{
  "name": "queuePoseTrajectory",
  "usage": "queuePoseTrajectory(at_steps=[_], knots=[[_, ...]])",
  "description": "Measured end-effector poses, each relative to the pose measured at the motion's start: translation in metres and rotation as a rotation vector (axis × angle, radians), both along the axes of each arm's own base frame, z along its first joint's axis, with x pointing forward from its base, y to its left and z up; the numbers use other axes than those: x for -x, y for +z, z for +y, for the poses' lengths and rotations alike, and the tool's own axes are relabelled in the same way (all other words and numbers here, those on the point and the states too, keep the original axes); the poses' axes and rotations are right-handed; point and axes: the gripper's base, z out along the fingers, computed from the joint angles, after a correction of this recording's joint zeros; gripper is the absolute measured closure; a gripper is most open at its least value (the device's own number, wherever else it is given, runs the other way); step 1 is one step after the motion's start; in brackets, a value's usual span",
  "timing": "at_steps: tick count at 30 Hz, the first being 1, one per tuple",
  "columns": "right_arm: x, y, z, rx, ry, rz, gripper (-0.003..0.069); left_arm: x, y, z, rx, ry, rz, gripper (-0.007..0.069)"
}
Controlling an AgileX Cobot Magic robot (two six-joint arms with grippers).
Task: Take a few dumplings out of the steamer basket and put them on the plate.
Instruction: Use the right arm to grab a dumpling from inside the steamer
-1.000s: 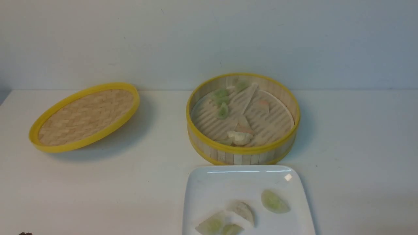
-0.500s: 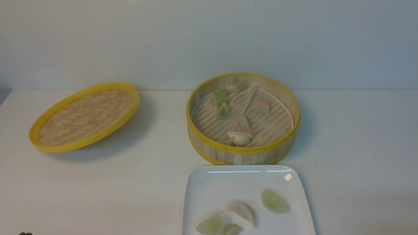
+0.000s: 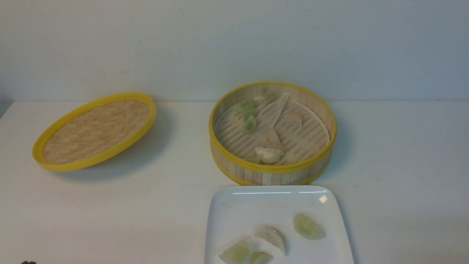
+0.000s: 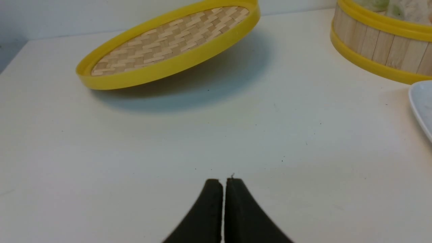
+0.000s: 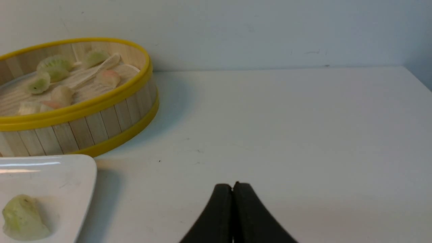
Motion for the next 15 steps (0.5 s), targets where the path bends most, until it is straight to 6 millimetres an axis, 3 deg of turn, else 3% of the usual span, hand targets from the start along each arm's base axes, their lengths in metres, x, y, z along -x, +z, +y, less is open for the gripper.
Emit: queuePoseTrajectory(at_steps=[15], knots=[[-0.0016,0.0052,0.0007,-0.01,0.006,-0.08,0.0673,0.0,0.0,0.0,-0.003,-0.001,0.0,0.063]])
